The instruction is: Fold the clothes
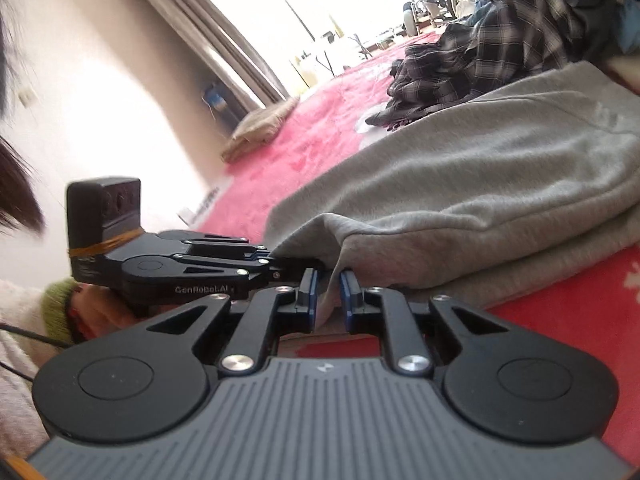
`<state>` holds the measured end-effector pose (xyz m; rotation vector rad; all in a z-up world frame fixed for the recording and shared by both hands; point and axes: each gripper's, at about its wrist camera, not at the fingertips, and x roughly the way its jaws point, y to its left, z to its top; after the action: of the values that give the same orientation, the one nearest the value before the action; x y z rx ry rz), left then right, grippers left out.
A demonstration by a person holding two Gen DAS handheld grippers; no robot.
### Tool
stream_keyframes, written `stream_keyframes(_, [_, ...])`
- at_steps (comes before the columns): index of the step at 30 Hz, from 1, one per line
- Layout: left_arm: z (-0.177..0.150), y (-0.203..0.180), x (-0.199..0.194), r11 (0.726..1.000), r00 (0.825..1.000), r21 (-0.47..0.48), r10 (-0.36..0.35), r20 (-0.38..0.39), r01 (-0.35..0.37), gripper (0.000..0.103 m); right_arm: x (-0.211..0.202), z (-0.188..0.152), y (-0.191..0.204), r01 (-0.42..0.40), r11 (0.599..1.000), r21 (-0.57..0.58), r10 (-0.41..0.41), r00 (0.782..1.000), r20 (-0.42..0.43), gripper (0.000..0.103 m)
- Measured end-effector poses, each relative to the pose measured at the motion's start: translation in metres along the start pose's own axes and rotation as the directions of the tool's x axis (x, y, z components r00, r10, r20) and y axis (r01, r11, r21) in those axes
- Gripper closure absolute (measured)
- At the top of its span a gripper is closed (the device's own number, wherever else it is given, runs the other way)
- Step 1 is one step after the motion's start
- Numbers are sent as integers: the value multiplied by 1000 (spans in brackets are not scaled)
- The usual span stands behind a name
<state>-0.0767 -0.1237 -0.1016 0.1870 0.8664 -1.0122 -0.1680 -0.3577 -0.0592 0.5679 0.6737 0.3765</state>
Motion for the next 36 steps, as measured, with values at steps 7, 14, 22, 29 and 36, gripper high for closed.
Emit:
stream_keyframes(7, [3, 2, -4, 1000, 1000, -7, -8, 23, 9, 93, 18, -22, -10, 130, 989, -65, -136, 986, -100, 91])
stream_keyframes(14, [4, 2, -5, 1000, 999, -7, -8, 31, 8, 93, 39, -18, 25, 60, 961, -269, -71, 997, -34, 91])
stream_keyframes(22, [5, 6, -4, 1000, 999, -18, -25, 37, 25, 93, 53, -16, 47, 63, 909, -412, -62, 998, 15, 91])
stream_keyframes(29, [4, 6, -7, 999, 998, -15, -47, 45, 47, 93, 87, -23, 54, 128, 820, -558, -139, 990, 24, 91])
stream_keyframes(36, [-1, 8, -7, 998, 997, -9, -68, 38, 69, 93, 126, -52, 52, 203, 650, -732, -244, 968, 52, 92])
